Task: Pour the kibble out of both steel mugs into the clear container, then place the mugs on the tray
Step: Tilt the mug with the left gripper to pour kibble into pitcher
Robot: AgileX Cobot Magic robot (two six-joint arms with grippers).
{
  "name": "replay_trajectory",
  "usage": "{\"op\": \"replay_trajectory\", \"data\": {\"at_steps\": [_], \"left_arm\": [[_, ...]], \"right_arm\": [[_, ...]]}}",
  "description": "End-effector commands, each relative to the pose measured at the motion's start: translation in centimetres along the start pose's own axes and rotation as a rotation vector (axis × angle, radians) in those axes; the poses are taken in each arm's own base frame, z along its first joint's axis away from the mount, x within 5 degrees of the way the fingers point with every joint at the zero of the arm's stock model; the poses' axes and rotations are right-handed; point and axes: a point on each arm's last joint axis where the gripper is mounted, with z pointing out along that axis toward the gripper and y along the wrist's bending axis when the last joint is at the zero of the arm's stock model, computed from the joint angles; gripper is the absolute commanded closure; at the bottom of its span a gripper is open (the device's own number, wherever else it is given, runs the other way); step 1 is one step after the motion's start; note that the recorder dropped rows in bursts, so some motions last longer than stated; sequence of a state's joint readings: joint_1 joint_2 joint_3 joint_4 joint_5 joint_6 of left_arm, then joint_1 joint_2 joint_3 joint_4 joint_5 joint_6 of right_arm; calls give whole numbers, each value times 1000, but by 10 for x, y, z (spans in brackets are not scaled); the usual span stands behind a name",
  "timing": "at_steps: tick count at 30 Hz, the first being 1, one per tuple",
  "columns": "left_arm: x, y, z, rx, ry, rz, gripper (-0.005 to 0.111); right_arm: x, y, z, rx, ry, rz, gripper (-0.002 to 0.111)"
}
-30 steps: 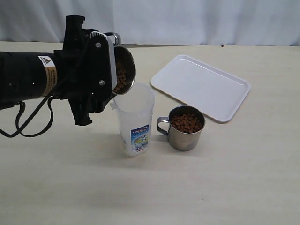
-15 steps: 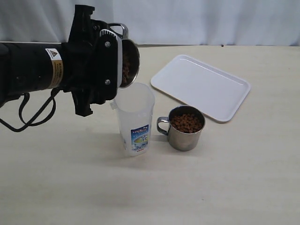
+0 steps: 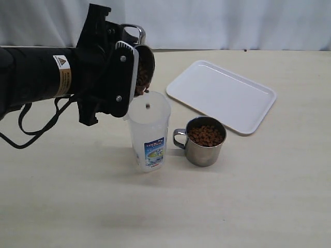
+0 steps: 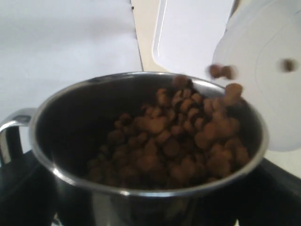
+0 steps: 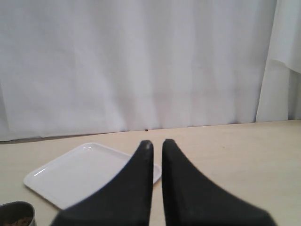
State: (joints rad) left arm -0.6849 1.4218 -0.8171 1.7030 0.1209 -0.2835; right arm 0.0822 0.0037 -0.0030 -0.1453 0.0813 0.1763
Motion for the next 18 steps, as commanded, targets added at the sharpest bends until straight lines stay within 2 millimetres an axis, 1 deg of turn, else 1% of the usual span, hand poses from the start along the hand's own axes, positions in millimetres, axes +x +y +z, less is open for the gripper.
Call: {"op": "replay_trajectory", "data": {"at_steps": [1, 18], "left_arm": [[0, 5, -1, -20, 7, 16, 107], [1, 6, -1, -28, 21, 42, 107]], "right_arm": [[1, 0, 0, -3, -2, -6, 103], [1, 0, 0, -3, -2, -6, 103]]}}
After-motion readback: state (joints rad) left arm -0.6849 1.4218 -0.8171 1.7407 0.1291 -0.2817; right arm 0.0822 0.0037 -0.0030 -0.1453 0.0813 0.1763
